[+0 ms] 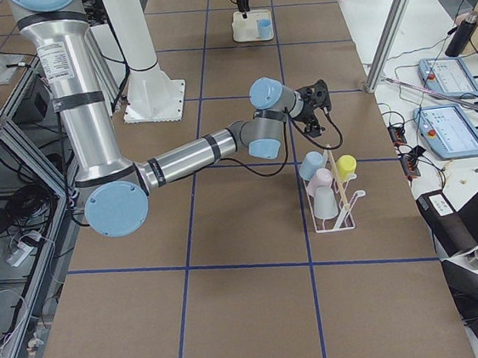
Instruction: Transfer IKEA cup to right arm and place on rack
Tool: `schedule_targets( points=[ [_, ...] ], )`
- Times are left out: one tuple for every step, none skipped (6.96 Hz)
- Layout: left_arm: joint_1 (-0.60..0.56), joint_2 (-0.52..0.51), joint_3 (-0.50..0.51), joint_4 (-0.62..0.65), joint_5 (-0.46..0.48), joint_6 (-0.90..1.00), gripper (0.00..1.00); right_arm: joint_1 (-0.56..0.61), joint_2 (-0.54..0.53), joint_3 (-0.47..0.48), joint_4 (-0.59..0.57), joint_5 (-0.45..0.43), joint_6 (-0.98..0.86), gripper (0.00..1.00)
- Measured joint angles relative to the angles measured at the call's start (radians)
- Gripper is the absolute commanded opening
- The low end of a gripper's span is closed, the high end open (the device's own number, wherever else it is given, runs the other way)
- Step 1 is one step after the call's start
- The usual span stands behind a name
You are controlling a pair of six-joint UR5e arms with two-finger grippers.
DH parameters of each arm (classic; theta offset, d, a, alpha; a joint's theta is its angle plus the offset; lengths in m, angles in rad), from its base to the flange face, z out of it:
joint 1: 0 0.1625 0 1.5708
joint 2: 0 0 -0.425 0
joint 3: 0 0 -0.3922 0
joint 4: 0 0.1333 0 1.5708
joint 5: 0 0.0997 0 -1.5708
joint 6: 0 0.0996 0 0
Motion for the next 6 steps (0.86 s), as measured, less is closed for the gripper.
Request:
schedule_targets(
  points=[
    [0.02,-0.004,0.012,0.0,0.004,-0.003,0.93,0.0,0.0,0.0,-0.001,0.001,0.0,0.99],
    [0.032,-0.004,0.021,0.0,0.005,-0.004,0.35,0.0,0.0,-0.001,-0.001,0.001,0.0,0.99],
    [0.04,-0.004,0.027,0.0,0.002,-0.006,0.04,0.0,0.0,0.0,-0.002,0.002,0.0,0.99],
    [0.043,-0.004,0.03,0.0,-0.003,-0.006,0.0,0.0,0.0,0.0,-0.002,0.002,0.0,0.99],
    [0.044,-0.005,0.032,0.001,-0.007,-0.006,0.0,0.0,0.0,0.001,-0.002,0.002,0.002,0.99],
    [0.045,-0.005,0.031,0.001,-0.013,-0.006,0.0,0.0,0.0,0.001,-0.002,0.002,0.007,0.99]
  ],
)
